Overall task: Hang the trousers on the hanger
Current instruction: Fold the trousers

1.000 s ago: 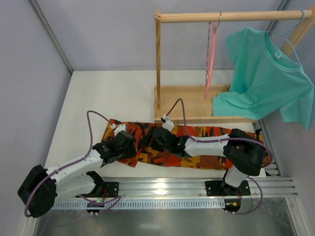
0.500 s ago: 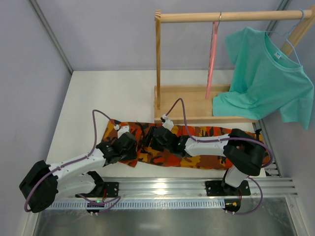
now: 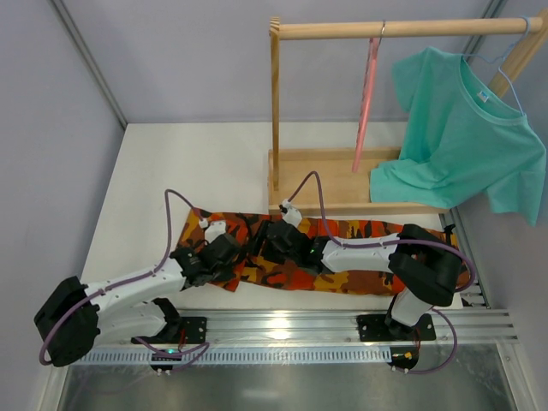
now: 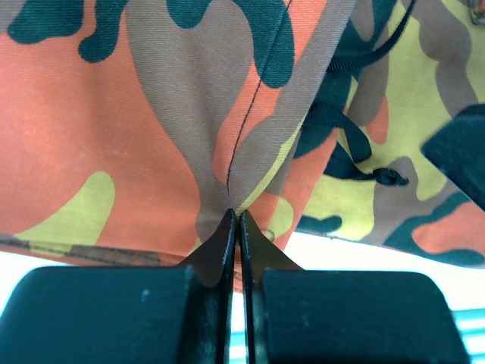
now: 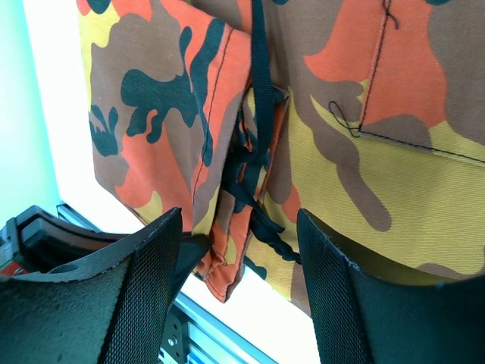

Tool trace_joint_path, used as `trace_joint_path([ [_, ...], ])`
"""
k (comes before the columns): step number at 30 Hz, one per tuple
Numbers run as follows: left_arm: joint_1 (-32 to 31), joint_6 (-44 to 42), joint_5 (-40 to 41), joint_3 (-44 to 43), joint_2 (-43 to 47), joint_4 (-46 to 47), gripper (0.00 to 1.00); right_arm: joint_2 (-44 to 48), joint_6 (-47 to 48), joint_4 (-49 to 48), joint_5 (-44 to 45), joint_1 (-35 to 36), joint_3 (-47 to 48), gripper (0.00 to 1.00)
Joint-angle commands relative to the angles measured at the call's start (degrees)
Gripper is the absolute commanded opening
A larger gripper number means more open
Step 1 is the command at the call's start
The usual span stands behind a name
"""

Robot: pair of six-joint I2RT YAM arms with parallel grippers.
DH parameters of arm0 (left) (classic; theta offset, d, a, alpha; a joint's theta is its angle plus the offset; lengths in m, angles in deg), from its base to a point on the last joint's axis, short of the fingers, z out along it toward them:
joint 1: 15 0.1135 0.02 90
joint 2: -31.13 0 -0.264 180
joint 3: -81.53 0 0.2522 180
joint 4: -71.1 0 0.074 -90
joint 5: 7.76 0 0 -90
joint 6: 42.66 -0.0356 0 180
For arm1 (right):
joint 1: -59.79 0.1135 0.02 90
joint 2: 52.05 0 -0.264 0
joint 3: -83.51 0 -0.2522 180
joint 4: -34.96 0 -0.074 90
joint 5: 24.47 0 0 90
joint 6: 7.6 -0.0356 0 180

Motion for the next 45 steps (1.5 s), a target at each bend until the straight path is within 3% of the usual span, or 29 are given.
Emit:
trace_joint_path([
  [1,-0.83,1.33,0.64,-2.01,3.43,-3.31,0.01,-0.19,1.51,-3.62,0.6,-0.06,1.04,0.65],
  [16,-1.0,4.58,-3.23,1.41,7.39,-4.37,0.0,-5.29,1.51,-5.47,-0.72,-0.06,4.12,0.66],
  [29,-1.0,5.55,-5.43,4.76,10.12,-1.38,0.01,-10.48,1.07,-1.43,2.18,1.69,10.09,0.65],
  [40,-1.0,5.81,-4.29,4.93,9.68,-0.06,0.0,-14.78,-0.42,9.12,5.96,3.54,17.03,0.57],
  [45,-1.09,6.25,-3.67,5.02,10.29,-0.5,0.01,-16.1,-1.22,12.81,6.84,3.54,18.27,0.41],
])
